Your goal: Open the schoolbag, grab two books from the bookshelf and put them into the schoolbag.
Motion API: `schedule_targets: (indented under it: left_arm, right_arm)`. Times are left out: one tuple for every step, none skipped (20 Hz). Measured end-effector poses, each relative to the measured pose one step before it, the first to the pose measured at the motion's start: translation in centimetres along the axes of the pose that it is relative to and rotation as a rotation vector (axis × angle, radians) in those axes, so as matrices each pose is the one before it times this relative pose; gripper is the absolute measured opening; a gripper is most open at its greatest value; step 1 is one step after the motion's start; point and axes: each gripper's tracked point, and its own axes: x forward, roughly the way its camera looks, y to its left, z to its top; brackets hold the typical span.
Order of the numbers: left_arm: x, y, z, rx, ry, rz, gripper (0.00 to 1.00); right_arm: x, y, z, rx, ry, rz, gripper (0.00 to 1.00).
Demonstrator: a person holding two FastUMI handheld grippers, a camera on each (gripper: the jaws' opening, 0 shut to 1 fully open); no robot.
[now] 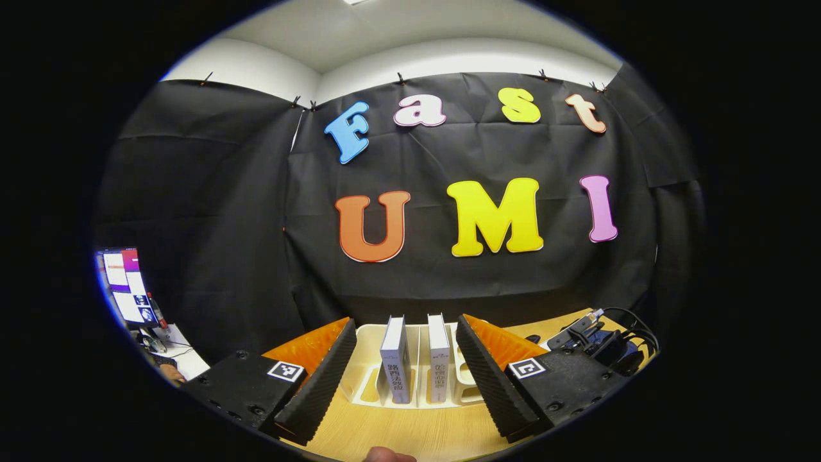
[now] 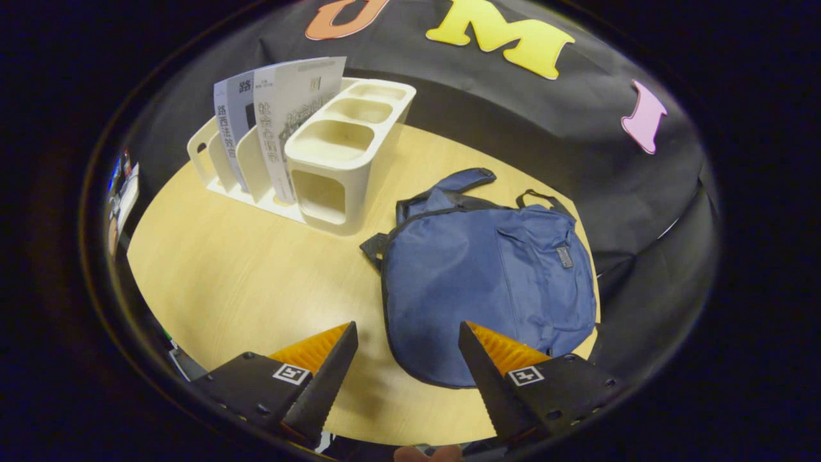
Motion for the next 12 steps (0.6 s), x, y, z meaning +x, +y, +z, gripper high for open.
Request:
schedule_targets:
  left_arm:
    - [0.099,0.233,-0.258,-0.0013,0.00615,0.00532,1.0]
    - [-0.021,0.131,-0.148,-0.00345,0.00362,0.00413,1.0]
    - [-0.002,0.042,-0.037,-0.00557,0.00457,0.00333,1.0]
    - [0.073,-0.024,-0.169,-0.00329,0.00887,0.00262,1.0]
    - [0.014,0.143,-0.187,0.00048,0.00521,0.0041,1.0]
    - [0.001,0.12,0.058,0.00163,0.00059,0.00503,1.0]
    - [0.018,0.024,-0.024,-0.00101,-0.00056,0.00431,1.0]
    - [0.08,0.044,-0.068,-0.00373,0.00314,0.00313,1.0]
    - [0.024,0.078,-0.286,-0.0036,0.00738,0.00226,1.0]
    - [0.071,0.062,-0.168,-0.00391,0.00758,0.00262,0.99]
    - [0.024,0.061,-0.121,-0.00387,0.00538,0.00091,1.0]
    - [0.009,0.036,-0.028,-0.00182,0.00156,0.00187,1.0]
  right_arm:
    - [0.665,0.019,-0.056,-0.0042,0.01153,-0.01233,0.96]
    - [0.793,0.162,-0.081,-0.01029,0.00696,-0.01398,0.99]
    - [0.747,-0.102,-0.004,-0.01941,0.0051,-0.02172,0.98]
    - [0.668,0.095,-0.127,-0.01327,0.00736,-0.01413,0.96]
    - [0.498,0.093,-0.092,-0.00694,0.01098,-0.01075,0.99]
    - [0.431,0.14,0.015,-0.00454,0.0078,-0.00621,0.96]
    - [0.424,0.146,0.039,-0.00266,0.00591,-0.00512,0.96]
    - [0.336,0.132,0.16,-0.00321,0.00661,-0.00342,0.96]
    - [0.318,0.158,0.042,0.00047,0.0086,-0.00174,0.96]
    - [0.42,-0.053,-0.122,0.00506,0.01053,-0.00271,0.99]
    - [0.309,-0.089,0.045,0.0083,0.00889,-0.00333,0.99]
    - [0.184,-0.135,0.014,0.00777,0.00568,-0.00517,0.96]
